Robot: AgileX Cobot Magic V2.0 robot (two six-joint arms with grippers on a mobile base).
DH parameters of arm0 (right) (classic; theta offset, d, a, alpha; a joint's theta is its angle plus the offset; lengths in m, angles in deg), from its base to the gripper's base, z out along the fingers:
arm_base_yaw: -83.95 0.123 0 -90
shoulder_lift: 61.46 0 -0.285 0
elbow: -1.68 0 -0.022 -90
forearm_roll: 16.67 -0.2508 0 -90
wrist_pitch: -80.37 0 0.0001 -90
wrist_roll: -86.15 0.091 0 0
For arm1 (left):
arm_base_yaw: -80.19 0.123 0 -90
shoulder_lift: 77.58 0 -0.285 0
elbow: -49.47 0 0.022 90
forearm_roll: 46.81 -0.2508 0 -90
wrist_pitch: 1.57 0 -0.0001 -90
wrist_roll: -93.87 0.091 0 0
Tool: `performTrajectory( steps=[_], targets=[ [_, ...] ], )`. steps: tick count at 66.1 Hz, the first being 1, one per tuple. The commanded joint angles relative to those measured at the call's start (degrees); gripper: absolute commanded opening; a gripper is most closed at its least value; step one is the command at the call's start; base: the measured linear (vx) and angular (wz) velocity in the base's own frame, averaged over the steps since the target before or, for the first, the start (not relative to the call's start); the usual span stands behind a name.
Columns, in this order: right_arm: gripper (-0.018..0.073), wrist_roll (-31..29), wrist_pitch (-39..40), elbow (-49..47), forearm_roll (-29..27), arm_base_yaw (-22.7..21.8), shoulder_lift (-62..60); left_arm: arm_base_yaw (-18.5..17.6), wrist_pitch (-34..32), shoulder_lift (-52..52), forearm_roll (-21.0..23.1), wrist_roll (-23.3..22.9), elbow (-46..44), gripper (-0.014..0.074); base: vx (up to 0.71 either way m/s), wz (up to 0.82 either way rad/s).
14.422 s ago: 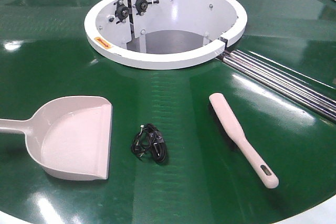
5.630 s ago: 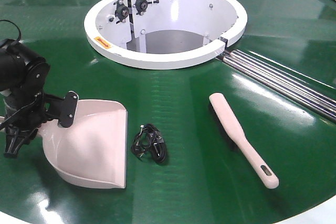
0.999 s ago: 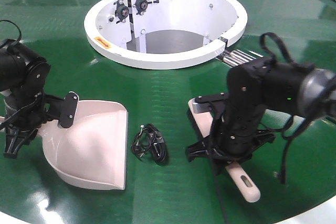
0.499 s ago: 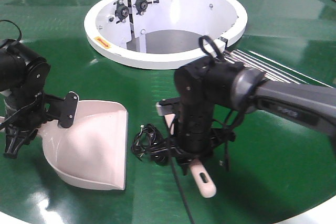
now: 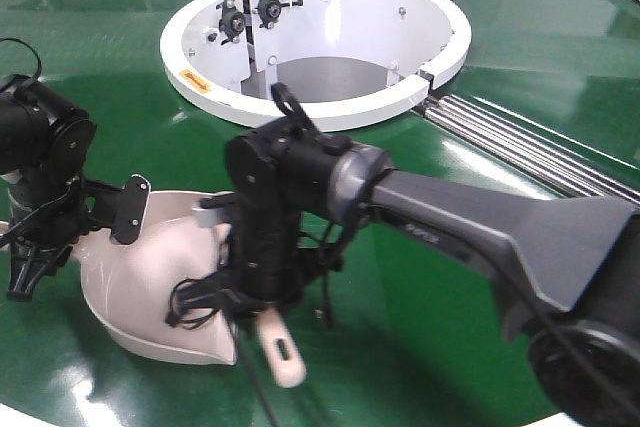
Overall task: Clean and inspect green conveyor with broom and dustpan
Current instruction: 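Sweep the black cable into the dustpan with the brush in the right gripper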
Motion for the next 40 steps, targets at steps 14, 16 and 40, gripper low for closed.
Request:
performTrajectory(
  steps=[14, 16, 40],
  targets=[
    [-0.0004, -2.90, -3.03, -9.88, -3.75, 1.70, -2.06, -0.74, 2.34, -2.71, -0.52, 2.01, -1.08, -0.0006, 0.00, 0.00],
    [-0.0004, -2.90, -3.03, -9.88, -3.29, 1.70, -2.25, -0.74, 2.34, -2.71, -0.52, 2.01, -1.08, -0.0006, 0.00, 0.00],
    [-0.0004, -2.88, -3.03, -8.98, 1.46, -1.42, -4.83, -0.74, 2.34, -2.71, -0.52, 2.01, -1.08, -0.0006, 0.00, 0.00]
  ],
)
